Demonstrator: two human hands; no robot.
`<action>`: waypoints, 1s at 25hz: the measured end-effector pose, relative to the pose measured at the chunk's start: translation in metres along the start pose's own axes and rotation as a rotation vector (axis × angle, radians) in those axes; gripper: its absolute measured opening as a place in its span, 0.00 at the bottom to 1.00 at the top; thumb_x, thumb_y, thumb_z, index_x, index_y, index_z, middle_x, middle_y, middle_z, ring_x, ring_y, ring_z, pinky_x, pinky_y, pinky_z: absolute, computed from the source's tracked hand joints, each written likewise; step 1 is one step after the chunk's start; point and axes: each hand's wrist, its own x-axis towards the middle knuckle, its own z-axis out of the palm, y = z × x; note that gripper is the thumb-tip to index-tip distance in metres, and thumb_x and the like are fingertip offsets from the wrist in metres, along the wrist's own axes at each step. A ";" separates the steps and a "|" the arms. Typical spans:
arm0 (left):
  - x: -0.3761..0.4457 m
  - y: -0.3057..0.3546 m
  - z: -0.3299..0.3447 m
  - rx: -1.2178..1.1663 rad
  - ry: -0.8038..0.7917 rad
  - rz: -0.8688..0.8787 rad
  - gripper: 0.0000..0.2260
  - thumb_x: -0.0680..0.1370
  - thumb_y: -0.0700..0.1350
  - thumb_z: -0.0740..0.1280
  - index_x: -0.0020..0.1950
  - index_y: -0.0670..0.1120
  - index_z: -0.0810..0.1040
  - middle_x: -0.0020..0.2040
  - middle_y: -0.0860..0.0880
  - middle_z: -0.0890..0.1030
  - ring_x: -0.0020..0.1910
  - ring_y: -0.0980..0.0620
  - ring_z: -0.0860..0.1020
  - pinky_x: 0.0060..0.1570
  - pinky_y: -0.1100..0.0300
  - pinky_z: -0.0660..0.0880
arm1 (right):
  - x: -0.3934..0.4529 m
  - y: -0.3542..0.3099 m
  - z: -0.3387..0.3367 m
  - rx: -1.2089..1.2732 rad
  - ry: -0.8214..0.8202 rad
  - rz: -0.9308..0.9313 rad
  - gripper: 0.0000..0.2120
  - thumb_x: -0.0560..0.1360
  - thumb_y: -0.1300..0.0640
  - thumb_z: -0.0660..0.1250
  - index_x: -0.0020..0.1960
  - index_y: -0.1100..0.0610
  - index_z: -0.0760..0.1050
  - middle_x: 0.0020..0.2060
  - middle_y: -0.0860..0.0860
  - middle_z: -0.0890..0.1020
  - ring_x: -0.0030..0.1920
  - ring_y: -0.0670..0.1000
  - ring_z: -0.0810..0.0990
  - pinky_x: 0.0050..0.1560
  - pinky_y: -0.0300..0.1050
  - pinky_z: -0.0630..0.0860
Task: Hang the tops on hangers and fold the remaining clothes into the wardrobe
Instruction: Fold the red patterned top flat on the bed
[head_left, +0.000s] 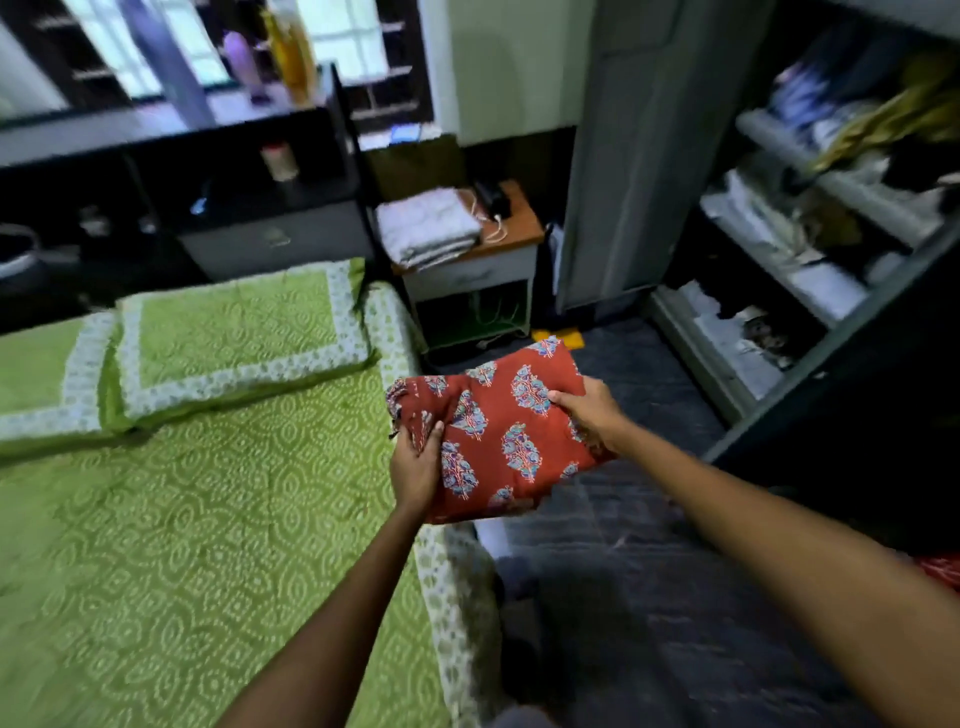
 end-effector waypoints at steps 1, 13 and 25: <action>0.008 0.022 0.012 -0.023 -0.032 0.041 0.18 0.77 0.48 0.67 0.66 0.46 0.73 0.60 0.46 0.79 0.59 0.48 0.77 0.62 0.51 0.71 | 0.004 -0.018 -0.018 0.045 0.012 -0.006 0.13 0.75 0.59 0.68 0.59 0.60 0.75 0.50 0.54 0.81 0.45 0.52 0.80 0.48 0.45 0.76; 0.147 0.191 0.180 -0.180 -0.331 0.290 0.12 0.77 0.45 0.67 0.60 0.48 0.73 0.56 0.46 0.79 0.55 0.47 0.78 0.58 0.50 0.74 | 0.099 -0.118 -0.192 0.669 -0.029 0.076 0.09 0.75 0.60 0.59 0.49 0.61 0.77 0.38 0.56 0.84 0.37 0.54 0.83 0.47 0.50 0.78; 0.290 0.281 0.331 -0.348 -0.837 -0.349 0.16 0.78 0.55 0.61 0.58 0.45 0.76 0.46 0.44 0.85 0.42 0.46 0.83 0.43 0.52 0.78 | 0.263 -0.221 -0.281 0.822 -0.039 0.022 0.20 0.79 0.54 0.55 0.42 0.63 0.81 0.35 0.57 0.84 0.33 0.54 0.83 0.36 0.46 0.81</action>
